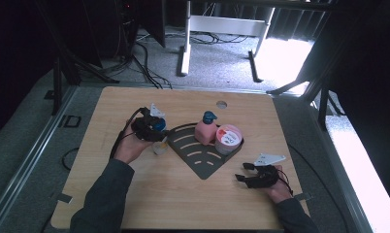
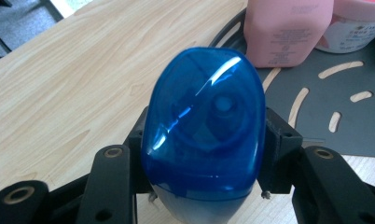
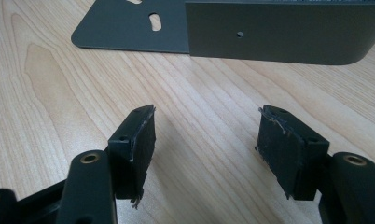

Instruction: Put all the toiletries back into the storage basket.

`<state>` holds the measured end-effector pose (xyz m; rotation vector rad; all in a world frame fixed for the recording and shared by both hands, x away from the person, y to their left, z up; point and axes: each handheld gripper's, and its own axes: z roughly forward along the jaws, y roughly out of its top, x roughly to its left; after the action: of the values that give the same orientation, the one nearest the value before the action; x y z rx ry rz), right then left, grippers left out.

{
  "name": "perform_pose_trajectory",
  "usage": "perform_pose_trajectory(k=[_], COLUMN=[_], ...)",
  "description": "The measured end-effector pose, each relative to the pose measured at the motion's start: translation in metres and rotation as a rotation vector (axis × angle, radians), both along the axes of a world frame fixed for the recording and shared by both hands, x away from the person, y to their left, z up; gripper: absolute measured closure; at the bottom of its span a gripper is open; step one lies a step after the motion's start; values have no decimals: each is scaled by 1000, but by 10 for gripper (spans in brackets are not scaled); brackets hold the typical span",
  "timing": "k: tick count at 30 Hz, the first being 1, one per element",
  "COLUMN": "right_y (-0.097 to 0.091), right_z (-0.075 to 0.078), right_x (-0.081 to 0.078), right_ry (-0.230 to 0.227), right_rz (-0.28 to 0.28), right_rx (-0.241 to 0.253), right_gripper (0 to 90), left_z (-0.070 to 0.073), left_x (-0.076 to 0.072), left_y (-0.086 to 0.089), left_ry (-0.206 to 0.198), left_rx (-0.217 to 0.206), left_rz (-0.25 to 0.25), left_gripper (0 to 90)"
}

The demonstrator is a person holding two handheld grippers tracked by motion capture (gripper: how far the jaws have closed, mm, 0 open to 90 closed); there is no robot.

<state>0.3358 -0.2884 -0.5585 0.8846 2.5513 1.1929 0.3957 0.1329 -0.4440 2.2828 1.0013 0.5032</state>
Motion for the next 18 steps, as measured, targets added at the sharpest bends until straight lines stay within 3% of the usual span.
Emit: perform_pose_trajectory(k=[12,18], right_y=[0,0], right_z=[0,0], right_x=[0,0], right_ry=[2,2], right_rz=[2,4], right_rx=[3,4], right_gripper=[364,364], left_z=[-10,-18], left_x=[3,7], left_y=[-1,-5], left_ry=[44,70], left_rx=[25,65], left_rz=[2,-7], left_gripper=[495,491])
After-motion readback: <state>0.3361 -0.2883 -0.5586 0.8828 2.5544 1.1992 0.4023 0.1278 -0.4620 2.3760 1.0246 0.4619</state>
